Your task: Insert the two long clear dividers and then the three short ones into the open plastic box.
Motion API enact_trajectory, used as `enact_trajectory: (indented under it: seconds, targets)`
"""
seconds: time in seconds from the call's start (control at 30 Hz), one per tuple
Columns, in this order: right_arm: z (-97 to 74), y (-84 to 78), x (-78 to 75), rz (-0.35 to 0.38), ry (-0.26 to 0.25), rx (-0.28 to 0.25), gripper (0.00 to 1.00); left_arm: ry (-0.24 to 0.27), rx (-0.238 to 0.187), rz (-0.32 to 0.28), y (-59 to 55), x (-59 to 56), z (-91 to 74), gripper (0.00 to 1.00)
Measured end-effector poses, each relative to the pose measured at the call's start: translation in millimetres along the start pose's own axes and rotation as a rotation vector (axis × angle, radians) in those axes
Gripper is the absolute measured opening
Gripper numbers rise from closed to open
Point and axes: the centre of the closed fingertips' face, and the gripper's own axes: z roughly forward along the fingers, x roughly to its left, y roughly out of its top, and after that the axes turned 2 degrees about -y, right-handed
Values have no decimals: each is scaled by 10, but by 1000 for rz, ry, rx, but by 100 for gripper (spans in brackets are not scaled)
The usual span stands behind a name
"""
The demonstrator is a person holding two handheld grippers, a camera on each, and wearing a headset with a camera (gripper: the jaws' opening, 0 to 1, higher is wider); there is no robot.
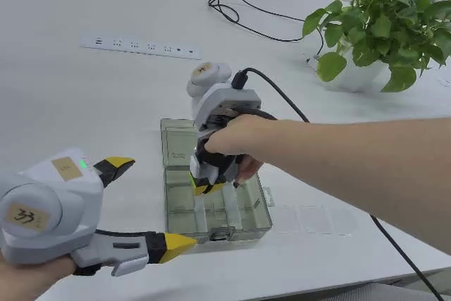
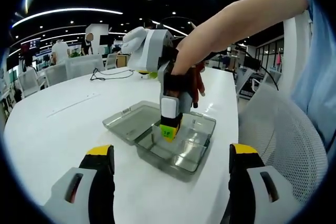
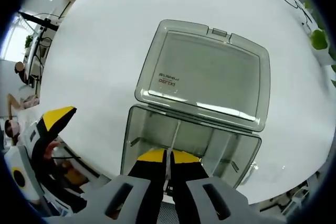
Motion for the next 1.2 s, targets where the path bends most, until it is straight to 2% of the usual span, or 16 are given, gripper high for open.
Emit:
enact_trajectory:
  seconds: [0.17, 0.33, 0.5, 0.7, 0.83, 0.87, 0.97, 1.2]
  targets:
    - [-1, 1, 2, 4, 9, -5, 4, -1, 3, 2, 6, -4, 4, 92]
    - [1, 4, -5, 1, -4, -4, 3, 1, -2, 3, 32, -19, 11, 92]
    - [0, 2, -12, 27, 2, -7, 2, -1, 1, 7, 31, -33, 10, 92]
    - [-3, 10, 13, -8, -2, -8, 3, -1, 1, 8, 36, -27, 0, 91]
    - [-5, 13, 41, -45, 25, -13, 6, 0, 4, 11, 41, -24, -3, 91]
    - [-11, 13, 54, -67, 34, -19, 7, -1, 3, 11, 45, -25, -3, 91]
    - [-20, 39, 99, -72, 58, -42, 14, -2, 6, 13, 41, -31, 8, 91]
    - [-24, 77, 150, -118, 83, -99, 30, -10, 15, 15, 31, -77, 25, 91]
